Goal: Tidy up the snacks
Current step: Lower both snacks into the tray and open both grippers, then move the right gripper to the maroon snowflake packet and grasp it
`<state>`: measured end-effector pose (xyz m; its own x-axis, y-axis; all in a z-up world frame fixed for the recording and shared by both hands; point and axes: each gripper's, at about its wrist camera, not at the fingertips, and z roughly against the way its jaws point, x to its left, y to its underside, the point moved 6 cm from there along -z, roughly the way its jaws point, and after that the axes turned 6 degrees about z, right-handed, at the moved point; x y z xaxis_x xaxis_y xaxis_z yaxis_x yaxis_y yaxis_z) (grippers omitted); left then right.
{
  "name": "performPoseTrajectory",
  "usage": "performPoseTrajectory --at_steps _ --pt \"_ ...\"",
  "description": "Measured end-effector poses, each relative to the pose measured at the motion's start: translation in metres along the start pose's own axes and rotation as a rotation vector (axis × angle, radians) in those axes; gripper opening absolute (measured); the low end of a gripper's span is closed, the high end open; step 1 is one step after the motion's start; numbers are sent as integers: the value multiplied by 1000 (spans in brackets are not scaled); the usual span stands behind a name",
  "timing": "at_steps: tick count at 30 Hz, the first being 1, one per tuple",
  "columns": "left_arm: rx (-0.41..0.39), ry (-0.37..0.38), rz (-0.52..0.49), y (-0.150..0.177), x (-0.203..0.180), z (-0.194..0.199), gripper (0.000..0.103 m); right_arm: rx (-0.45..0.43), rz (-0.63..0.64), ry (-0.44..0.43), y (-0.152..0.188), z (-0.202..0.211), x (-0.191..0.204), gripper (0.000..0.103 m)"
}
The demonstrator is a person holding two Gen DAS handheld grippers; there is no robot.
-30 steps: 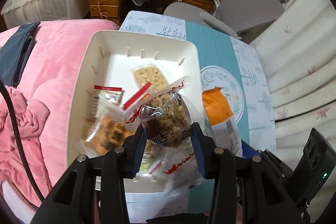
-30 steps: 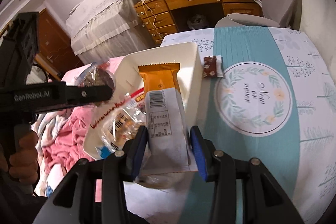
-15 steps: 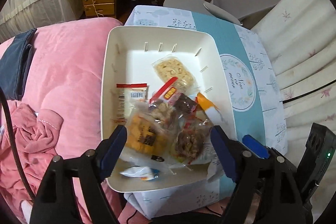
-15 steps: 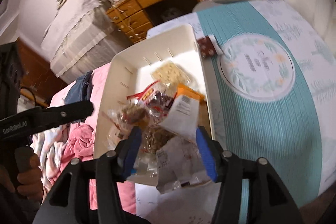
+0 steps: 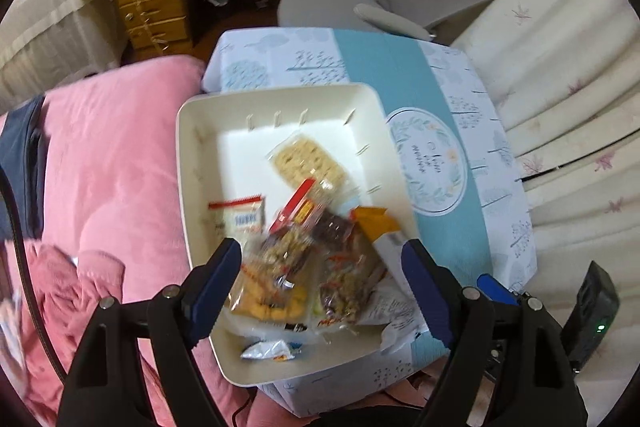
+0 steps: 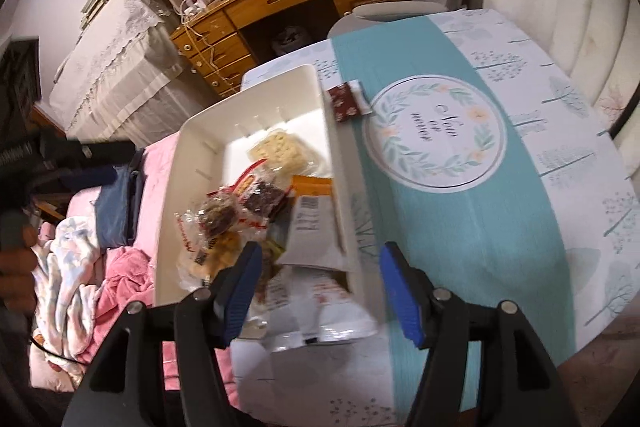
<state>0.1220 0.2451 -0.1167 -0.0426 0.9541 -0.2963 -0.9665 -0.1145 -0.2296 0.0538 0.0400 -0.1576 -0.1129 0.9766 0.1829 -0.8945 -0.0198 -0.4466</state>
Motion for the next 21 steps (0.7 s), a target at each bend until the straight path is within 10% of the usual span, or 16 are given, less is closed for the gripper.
performPoseTrajectory --at_steps 21 --pt "108 -93 39 -72 -35 -55 81 -77 374 102 -99 -54 -57 62"
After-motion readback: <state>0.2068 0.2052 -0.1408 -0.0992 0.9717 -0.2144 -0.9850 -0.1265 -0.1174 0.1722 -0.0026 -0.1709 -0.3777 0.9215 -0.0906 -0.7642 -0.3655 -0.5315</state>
